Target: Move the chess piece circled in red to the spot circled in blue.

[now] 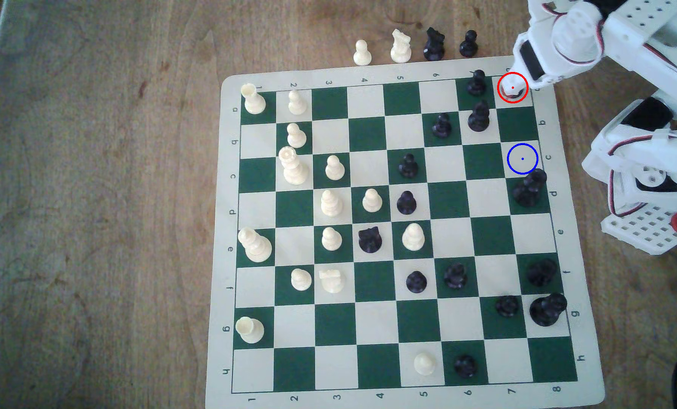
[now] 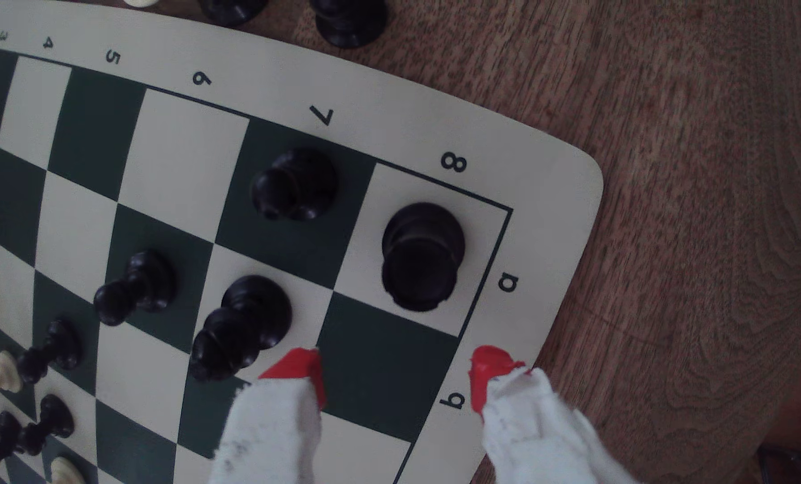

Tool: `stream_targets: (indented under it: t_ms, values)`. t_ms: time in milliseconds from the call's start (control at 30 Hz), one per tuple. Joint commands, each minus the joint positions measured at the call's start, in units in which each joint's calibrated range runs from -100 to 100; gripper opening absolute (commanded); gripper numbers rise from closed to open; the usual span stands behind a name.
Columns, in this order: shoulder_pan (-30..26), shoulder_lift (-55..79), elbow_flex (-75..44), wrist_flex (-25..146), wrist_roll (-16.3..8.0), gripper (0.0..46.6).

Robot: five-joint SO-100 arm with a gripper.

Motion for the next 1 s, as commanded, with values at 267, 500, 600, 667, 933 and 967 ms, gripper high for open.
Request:
stream_targets:
  t_ms: [267, 500, 600, 667, 933, 967]
  values:
    - [2.5, 6.4, 0.3, -8.0, 2.4, 17.6]
    - [1.7, 7.3, 0.4, -12.7, 2.4, 17.3]
    - [1.7, 8.1, 1.0, -14.3, 2.4, 17.2]
    - [1.8, 8.5, 1.1, -14.5, 2.5, 17.1]
    - [1.7, 8.4, 1.2, -14.4, 2.7, 11.7]
    - [1.6, 8.4, 1.2, -14.4, 2.7, 10.5]
